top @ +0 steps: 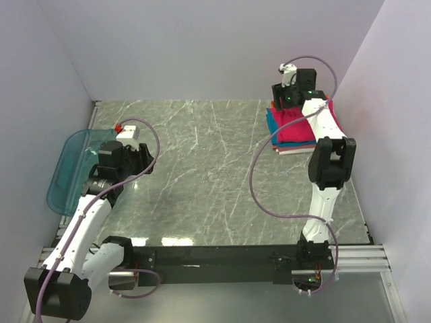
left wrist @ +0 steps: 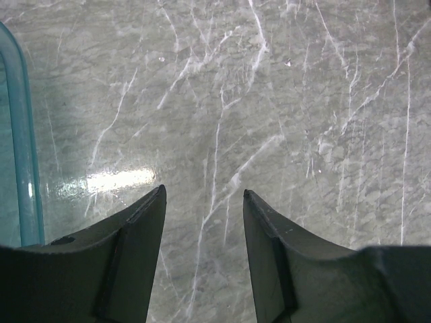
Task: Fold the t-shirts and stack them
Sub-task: Neatly place the folded tshirt to the corner
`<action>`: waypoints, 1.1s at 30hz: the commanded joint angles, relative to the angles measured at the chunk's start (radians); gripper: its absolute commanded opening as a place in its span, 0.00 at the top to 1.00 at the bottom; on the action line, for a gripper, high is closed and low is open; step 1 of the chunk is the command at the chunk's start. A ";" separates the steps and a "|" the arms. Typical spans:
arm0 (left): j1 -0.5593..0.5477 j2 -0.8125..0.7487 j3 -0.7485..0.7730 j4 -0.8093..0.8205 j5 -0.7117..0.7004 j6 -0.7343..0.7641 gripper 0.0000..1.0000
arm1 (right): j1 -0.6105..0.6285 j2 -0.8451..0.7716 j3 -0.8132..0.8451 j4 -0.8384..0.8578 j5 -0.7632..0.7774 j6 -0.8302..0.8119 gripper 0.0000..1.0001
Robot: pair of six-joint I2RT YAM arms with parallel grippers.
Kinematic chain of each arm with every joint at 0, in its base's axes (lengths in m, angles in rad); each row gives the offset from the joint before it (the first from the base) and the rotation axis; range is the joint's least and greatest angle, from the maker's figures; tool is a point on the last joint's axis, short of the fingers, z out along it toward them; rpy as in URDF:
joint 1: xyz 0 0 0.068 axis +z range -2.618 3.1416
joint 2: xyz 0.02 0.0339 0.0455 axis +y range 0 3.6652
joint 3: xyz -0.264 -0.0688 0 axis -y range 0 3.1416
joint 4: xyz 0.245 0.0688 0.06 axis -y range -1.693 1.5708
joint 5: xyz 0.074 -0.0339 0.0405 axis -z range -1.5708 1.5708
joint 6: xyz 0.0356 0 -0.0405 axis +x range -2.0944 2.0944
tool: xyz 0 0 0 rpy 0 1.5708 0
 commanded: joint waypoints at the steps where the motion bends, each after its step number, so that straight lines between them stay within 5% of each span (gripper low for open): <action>1: 0.004 -0.027 -0.002 0.024 0.014 0.009 0.45 | 0.039 0.030 0.079 -0.045 0.114 0.024 0.33; 15: 0.004 -0.025 0.001 0.026 0.023 0.013 0.45 | 0.105 0.123 0.118 -0.009 0.431 -0.019 0.40; 18: 0.004 -0.025 0.001 0.026 0.024 0.012 0.45 | 0.105 0.143 0.130 -0.028 0.430 -0.028 0.51; 19: 0.004 -0.025 -0.001 0.024 0.023 0.012 0.45 | 0.103 0.142 0.130 -0.032 0.422 -0.026 0.63; 24: 0.004 -0.024 -0.001 0.026 0.026 0.012 0.45 | 0.123 0.059 0.028 0.049 0.422 -0.051 0.89; 25: 0.004 -0.022 0.001 0.027 0.027 0.012 0.45 | 0.125 0.044 -0.009 0.066 0.430 -0.057 1.00; 33: 0.004 -0.021 0.001 0.024 0.029 0.013 0.45 | 0.143 -0.064 -0.125 0.159 0.408 -0.065 1.00</action>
